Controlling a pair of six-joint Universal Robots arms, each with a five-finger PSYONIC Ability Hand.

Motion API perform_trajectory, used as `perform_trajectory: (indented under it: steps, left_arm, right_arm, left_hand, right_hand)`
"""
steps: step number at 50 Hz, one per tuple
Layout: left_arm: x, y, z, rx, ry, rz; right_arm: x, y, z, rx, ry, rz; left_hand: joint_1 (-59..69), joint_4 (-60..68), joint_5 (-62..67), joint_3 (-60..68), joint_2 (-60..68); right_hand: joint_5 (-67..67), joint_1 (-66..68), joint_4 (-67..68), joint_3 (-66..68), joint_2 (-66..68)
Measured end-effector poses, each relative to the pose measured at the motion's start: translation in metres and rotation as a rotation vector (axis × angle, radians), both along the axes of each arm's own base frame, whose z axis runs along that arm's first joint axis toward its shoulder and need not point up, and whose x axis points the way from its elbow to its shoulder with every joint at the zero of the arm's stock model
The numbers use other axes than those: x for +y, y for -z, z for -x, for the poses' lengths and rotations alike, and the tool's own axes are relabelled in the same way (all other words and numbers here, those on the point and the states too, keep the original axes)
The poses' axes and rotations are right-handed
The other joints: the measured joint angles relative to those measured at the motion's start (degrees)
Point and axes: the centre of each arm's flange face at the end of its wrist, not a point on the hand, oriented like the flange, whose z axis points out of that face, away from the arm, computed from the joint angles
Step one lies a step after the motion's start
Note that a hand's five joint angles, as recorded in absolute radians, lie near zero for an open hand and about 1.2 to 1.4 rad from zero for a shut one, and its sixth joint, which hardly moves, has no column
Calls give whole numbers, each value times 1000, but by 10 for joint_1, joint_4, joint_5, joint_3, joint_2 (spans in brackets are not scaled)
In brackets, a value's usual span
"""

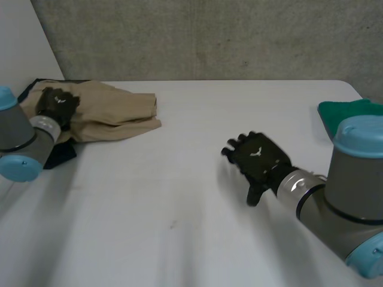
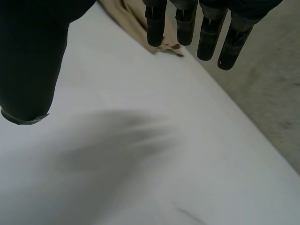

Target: Fold the laundry.

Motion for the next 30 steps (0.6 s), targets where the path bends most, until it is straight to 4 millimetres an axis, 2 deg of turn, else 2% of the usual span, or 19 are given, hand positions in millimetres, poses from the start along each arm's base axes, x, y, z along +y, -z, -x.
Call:
perform_trajectory:
  steps: [2,3,6,7,8,10,11,13,14,16,17,18,20,23,29,30]
  left_arm:
    - [16,-13,15,36,28,12]
    - [38,-27,32,88,69,15]
    - [82,-45,64,193,158,-3]
    - [89,-48,68,209,172,-8]
    - [118,-54,85,271,234,-36]
    - [142,-57,99,316,286,-65]
    - [174,-58,115,367,358,-112]
    - [203,-55,129,406,426,-164]
    - [221,-52,137,424,470,-202]
    - [249,-43,150,439,533,-268]
    - [256,-40,154,440,548,-286]
    - [265,-35,158,438,568,-314]
    - [273,-28,164,430,585,-350]
    - [275,-23,167,420,584,-374]
    - [238,-33,150,427,464,-350]
    - [223,-39,139,432,409,-333]
  right_arm:
    - [-5,-4,3,-6,18,14]
    - [-11,-9,6,-13,41,30]
    - [-20,-15,11,-21,71,49]
    - [-23,-17,13,-24,83,56]
    - [-28,-20,16,-28,104,67]
    - [-31,-22,18,-31,119,74]
    - [-33,-24,19,-32,127,78]
    - [-38,-26,23,-35,151,86]
    - [-40,-27,25,-35,164,91]
    - [-44,-28,28,-35,179,95]
    - [-44,-29,28,-35,182,96]
    - [-45,-29,29,-34,186,97]
    - [-46,-29,30,-33,192,98]
    - [-47,-29,31,-32,194,97]
    - [-47,-28,31,-29,188,95]
    - [-46,-28,30,-27,182,93]
  left_hand:
    - [1,0,0,0,0]
    - [1,1,0,0,1]
    - [1,3,0,0,1]
    - [1,3,0,0,1]
    - [1,4,0,5,2]
    - [1,8,0,14,5]
    - [1,10,0,16,6]
    - [1,11,0,17,7]
    - [-27,-37,-31,-22,-38]
    - [-251,-241,-233,-223,-243]
    - [-251,-241,-233,-223,-243]
    - [-449,-434,-431,-413,-440]
    - [-516,-534,-521,-511,-537]
    - [-520,-559,-538,-532,-558]
    - [-520,-559,-538,-532,-558]
    - [-520,-559,-538,-532,-558]
  right_hand:
    - [0,0,0,0,0]
    - [0,0,0,0,0]
    - [0,0,0,0,0]
    - [0,0,0,0,0]
    - [0,0,0,0,0]
    - [0,0,0,0,0]
    - [0,0,0,0,0]
    - [0,0,0,0,0]
    - [0,0,0,0,0]
    - [0,0,0,0,0]
    - [0,0,0,0,0]
    - [0,0,0,0,0]
    - [0,0,0,0,0]
    - [0,0,0,0,0]
    - [0,0,0,0,0]
    - [0,0,0,0,0]
